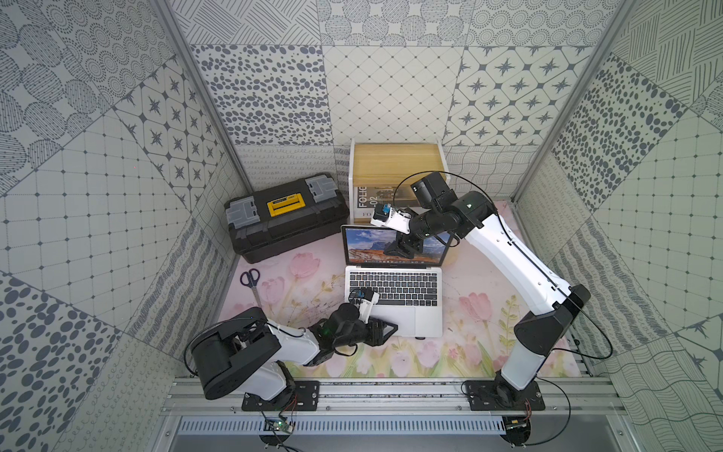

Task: Close the laptop lid and set it aside
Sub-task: Close the lid of the laptop.

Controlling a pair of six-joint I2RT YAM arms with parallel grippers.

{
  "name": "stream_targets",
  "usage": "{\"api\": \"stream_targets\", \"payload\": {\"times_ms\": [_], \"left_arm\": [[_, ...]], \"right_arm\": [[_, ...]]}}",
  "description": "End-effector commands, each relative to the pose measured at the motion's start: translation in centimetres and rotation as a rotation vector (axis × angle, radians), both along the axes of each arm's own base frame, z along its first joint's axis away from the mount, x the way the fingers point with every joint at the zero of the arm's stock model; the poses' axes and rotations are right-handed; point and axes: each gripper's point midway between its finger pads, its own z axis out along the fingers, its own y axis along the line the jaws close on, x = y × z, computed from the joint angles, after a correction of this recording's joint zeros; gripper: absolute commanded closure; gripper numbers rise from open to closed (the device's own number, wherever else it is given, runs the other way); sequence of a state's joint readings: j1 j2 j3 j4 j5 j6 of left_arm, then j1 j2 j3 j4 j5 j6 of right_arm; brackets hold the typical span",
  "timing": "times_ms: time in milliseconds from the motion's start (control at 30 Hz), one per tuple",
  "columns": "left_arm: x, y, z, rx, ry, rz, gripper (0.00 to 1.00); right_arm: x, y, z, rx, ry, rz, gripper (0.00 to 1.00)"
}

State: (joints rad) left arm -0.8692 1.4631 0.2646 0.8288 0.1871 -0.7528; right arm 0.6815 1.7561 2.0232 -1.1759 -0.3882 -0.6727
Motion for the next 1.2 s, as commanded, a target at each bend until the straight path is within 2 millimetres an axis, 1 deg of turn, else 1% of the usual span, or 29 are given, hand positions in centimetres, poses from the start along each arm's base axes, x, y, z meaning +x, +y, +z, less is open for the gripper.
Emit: {"api": "stream_targets", "payload": {"times_ms": [0,333,633,1000,1167], "left_arm": [[0.6,1.9,-2.7,0.114,0.031,0.083,0.42],[0.5,1.9,-3.2,0.114,0.041,0.087,0.42],[0.6,2.1,-3.4,0.116,0.045,0.099,0.42],[0.6,2.1,-3.7,0.115,0.053,0.105,0.41],[0.7,2.1,-3.8,0.113,0.055,0.110,0.41]], "right_arm": [[-2.8,-0.2,-2.0,-0.050,0.130,0.001,0.24],[-3.6,-0.3,-2.0,-0.050,0.148,-0.010,0.20],[-4.7,-0.3,-1.5,-0.059,0.151,-0.023,0.16],[-5.9,-0.6,-1.8,-0.088,0.181,-0.035,0.16],[-6.6,-0.4,-1.9,-0.093,0.191,-0.032,0.16]]}}
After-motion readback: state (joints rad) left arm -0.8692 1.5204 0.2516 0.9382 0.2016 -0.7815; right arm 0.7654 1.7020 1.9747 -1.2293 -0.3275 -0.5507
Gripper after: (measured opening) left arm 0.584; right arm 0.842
